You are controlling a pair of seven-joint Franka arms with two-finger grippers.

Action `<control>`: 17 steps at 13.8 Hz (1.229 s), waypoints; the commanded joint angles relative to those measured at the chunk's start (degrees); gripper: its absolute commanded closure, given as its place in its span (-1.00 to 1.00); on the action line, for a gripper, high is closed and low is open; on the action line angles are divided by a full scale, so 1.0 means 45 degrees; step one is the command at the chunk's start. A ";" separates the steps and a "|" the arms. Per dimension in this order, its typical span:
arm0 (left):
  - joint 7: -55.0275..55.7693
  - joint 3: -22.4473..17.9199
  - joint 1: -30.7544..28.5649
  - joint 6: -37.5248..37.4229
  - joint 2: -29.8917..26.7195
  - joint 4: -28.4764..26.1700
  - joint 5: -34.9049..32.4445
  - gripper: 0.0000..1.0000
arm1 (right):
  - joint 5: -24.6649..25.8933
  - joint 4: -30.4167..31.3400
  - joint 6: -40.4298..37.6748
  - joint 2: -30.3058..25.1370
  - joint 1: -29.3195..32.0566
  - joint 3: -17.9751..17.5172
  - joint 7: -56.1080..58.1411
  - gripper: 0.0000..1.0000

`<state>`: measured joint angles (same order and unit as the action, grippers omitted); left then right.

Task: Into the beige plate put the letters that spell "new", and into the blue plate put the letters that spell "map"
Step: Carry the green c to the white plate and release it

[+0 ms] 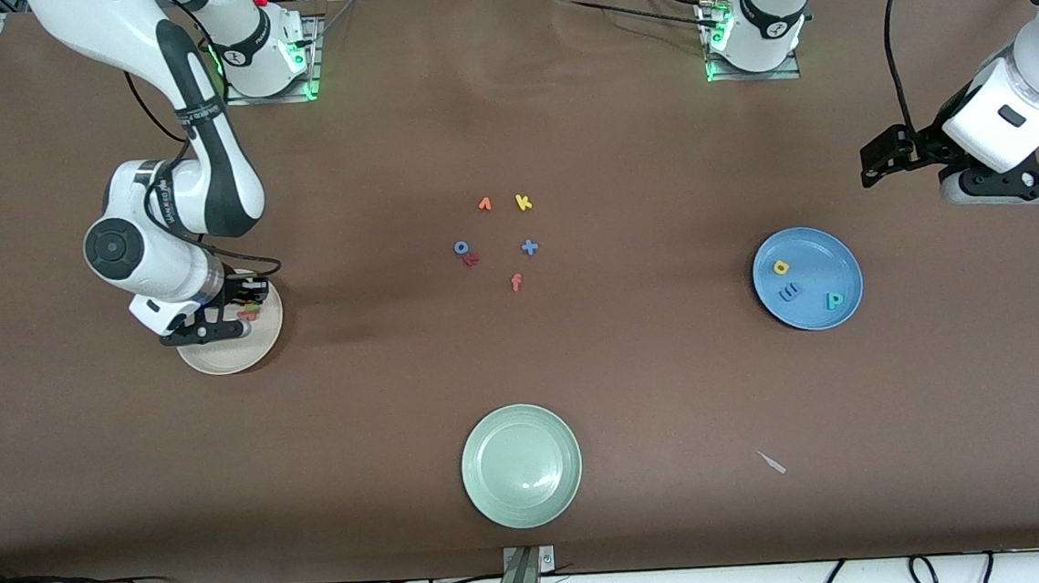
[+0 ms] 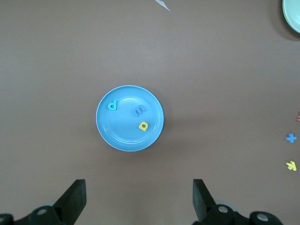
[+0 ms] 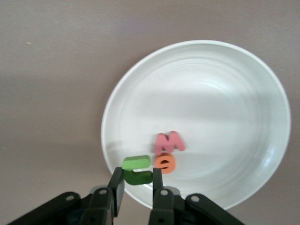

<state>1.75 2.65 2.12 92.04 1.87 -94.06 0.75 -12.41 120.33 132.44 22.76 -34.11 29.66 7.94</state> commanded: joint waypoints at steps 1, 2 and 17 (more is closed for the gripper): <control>0.0119 0.0016 0.0077 -0.0218 -0.0123 0.0101 -0.0383 -1.00 | -0.0251 0.0116 -0.0074 -0.0233 0.0178 -0.0029 0.0404 -1.00; 0.0118 0.0016 0.0077 -0.0218 -0.0142 0.0101 -0.0383 -1.00 | -0.0251 -0.0176 -0.0540 -0.0233 0.0178 -0.0029 0.0405 -1.00; 0.0118 0.0016 0.0077 -0.0238 -0.0142 0.0101 -0.0382 -1.00 | -0.0055 -0.5761 -0.9486 -0.0526 0.0003 0.0205 -0.0884 -1.00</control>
<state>1.75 2.65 2.12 91.98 1.86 -94.06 0.75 -12.69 97.29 93.83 21.01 -34.33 30.04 4.42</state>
